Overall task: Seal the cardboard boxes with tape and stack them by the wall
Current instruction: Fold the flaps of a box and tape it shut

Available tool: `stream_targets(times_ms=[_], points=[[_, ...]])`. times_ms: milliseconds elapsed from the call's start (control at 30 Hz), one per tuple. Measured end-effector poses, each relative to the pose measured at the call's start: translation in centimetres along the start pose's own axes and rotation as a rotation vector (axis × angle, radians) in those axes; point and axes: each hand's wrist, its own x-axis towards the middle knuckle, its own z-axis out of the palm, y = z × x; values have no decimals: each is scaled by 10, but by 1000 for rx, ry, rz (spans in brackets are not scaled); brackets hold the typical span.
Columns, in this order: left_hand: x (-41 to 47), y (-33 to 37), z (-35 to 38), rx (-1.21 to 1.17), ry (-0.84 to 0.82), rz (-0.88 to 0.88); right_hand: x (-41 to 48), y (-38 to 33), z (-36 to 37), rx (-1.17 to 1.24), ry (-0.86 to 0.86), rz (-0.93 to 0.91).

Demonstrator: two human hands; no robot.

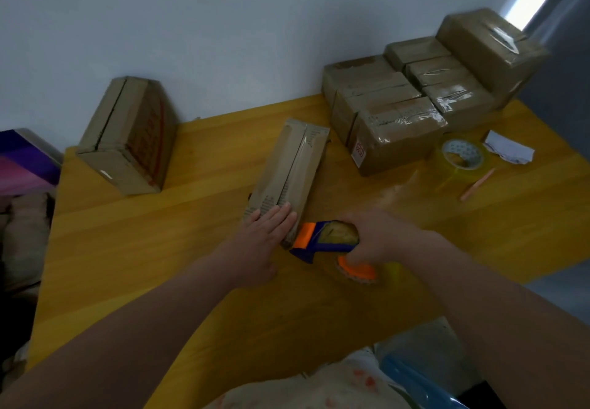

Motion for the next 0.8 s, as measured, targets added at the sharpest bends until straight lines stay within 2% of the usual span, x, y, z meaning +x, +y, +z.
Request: stream_targets(times_ms=[300,400,500,567,700,800], points=[[3,0,2,-9,43,-16,12,6,0,253,-122,63],[4,1,1,-20,73,-29,9,4,-1,227,-127,97],[4,2,2,-14,117,-24,4,5,2,102,-113,132],[5,0,4,12,161,-23,-3,9,2,17,-12,154],[4,10,-1,157,207,-80,-18,16,4,-105,345,226],[2,15,-5,201,349,-24,-18,22,10,-104,460,288]])
